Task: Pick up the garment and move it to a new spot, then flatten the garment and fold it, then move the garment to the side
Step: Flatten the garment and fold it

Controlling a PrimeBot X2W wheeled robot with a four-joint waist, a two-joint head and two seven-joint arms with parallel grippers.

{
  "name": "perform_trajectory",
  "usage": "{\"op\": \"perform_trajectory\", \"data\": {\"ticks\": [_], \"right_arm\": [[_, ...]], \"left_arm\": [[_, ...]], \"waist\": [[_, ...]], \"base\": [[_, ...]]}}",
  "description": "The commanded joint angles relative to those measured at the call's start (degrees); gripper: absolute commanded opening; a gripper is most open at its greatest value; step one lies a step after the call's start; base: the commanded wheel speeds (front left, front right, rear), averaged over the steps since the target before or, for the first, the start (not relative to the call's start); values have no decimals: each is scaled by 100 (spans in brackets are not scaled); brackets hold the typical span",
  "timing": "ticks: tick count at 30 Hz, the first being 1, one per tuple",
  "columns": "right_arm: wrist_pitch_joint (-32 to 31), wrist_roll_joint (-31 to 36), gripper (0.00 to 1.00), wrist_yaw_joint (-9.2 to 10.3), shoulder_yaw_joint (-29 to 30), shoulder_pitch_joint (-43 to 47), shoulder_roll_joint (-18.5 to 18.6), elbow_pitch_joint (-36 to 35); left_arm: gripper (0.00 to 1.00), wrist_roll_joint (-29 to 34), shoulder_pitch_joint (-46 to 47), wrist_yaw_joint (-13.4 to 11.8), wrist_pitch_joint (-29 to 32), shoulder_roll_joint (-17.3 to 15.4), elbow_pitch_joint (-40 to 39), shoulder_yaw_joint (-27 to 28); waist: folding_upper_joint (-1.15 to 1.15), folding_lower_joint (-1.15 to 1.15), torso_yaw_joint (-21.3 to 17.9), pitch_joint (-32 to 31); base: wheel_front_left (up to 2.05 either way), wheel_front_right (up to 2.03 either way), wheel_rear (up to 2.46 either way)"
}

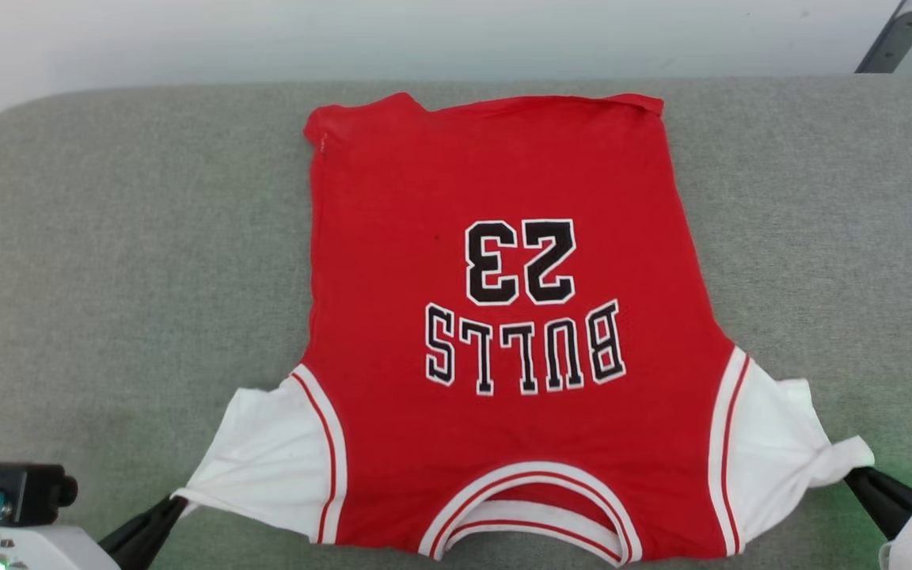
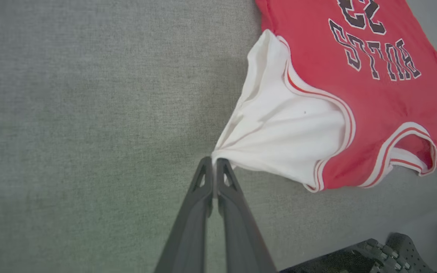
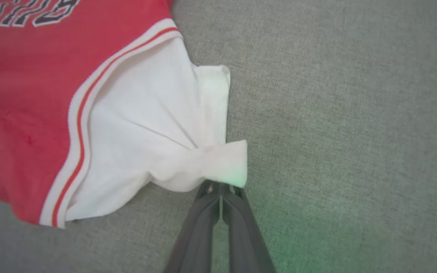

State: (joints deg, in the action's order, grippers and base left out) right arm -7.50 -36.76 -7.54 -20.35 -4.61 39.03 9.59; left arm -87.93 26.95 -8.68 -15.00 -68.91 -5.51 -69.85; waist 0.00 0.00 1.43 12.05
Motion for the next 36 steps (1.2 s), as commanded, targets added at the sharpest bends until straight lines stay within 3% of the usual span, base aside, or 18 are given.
{"op": "perform_trajectory", "data": {"ticks": [1,7,8,10,11,19,25,28,32,36], "right_arm": [[-165,42,0,11,92,124,-20,-57],[-737,101,0,11,246,32,-217,-139],[-864,115,8,11,237,-20,-251,-130],[-1144,148,47,11,262,-96,-365,-94],[-1273,170,98,10,239,-146,-408,-117],[-2455,-66,100,8,400,-271,-430,-508],[-3576,-403,100,10,1160,-186,-319,-1544],[-4002,-429,100,10,1638,-345,-445,-2131],[-4251,-220,100,9,1980,-882,-649,-2548],[-3784,272,100,10,1975,-1807,-860,-2297]], "left_arm": [[0,9,-173,-69,-6,28,15,115],[0,129,-488,-120,-8,259,137,524],[0,166,-527,-138,-8,307,157,575],[0,239,-602,-160,-8,389,186,695],[0,258,-630,-160,-8,430,198,749],[0,476,-857,-215,-9,668,202,1047],[0,622,-990,-223,-9,781,142,1173],[0,719,-991,-230,-9,836,90,1227],[0,847,-906,-210,-9,932,28,1259],[0,1009,-721,-141,-2,1083,33,1258]], "waist": [[0,0,41,38],[0,0,99,140],[0,0,108,158],[0,0,120,186],[0,0,128,201],[0,0,177,240],[0,0,265,227],[0,0,339,272],[0,0,467,417],[0,0,651,644]], "base": [[0,0,0],[0,0,0],[0,0,0],[0,0,0],[0,0,0],[0,0,0],[0,0,0],[0,0,0],[0,0,0],[0,0,0]]}}
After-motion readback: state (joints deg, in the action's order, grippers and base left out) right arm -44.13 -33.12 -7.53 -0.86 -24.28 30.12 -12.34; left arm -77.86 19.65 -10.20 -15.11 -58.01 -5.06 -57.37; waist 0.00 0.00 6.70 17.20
